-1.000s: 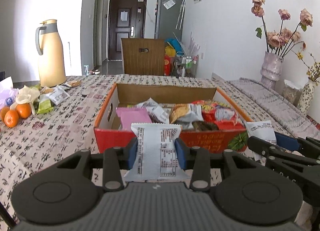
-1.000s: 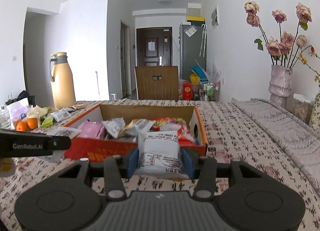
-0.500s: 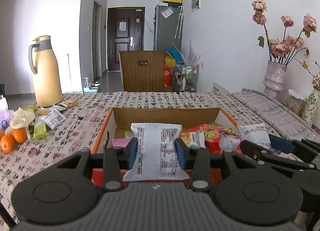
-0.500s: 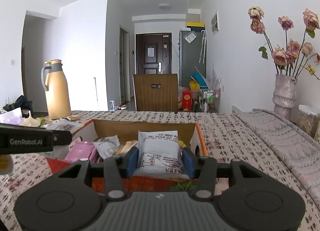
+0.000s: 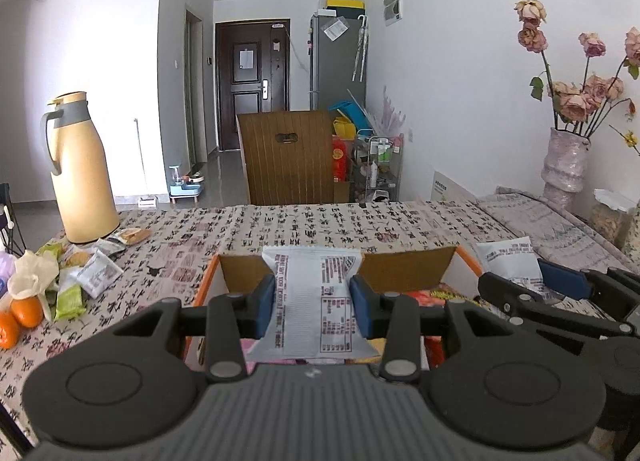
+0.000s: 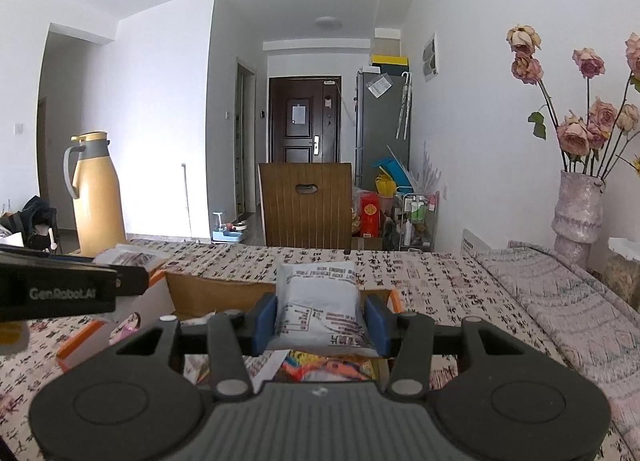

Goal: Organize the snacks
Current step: 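Carry both held white packets over the box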

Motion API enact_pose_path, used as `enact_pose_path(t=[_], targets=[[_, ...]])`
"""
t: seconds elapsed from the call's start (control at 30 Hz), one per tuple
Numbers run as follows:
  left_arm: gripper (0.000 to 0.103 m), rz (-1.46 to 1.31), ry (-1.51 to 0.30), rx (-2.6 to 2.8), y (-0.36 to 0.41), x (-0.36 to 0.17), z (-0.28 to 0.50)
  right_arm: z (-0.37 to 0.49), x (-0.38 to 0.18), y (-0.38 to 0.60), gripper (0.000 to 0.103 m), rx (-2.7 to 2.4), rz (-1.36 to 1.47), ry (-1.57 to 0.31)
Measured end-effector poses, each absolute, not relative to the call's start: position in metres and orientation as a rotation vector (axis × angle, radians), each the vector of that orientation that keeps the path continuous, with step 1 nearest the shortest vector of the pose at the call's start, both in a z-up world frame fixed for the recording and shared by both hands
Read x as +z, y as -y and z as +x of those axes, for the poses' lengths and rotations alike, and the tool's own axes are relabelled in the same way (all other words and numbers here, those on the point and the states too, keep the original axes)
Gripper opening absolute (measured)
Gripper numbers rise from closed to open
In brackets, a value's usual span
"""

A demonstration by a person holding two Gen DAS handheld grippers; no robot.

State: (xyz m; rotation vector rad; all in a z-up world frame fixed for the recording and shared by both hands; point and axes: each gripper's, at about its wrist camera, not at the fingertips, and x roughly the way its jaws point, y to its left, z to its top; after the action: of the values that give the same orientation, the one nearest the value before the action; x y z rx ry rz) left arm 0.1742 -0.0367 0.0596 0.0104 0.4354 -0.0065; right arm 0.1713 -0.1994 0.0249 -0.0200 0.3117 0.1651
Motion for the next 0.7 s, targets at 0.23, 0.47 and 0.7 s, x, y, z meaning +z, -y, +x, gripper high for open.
enact_pose_path(t=[0.23,0.47,0.7], targets=[[0.041,0.011,-0.452,0.017,0.037,0.056,0.206,0.200,0.028,0.194,0.047,0.166,-0.025,-0.315],[0.041,-0.006,-0.482,0.056,0.033,0.042,0.238,0.231,0.019,0.189,0.047,0.167,-0.018,-0.343],[0.041,-0.018,-0.509,0.071,0.024,0.018,0.253,0.249,-0.001,0.192,0.047,0.161,0.018,-0.357]])
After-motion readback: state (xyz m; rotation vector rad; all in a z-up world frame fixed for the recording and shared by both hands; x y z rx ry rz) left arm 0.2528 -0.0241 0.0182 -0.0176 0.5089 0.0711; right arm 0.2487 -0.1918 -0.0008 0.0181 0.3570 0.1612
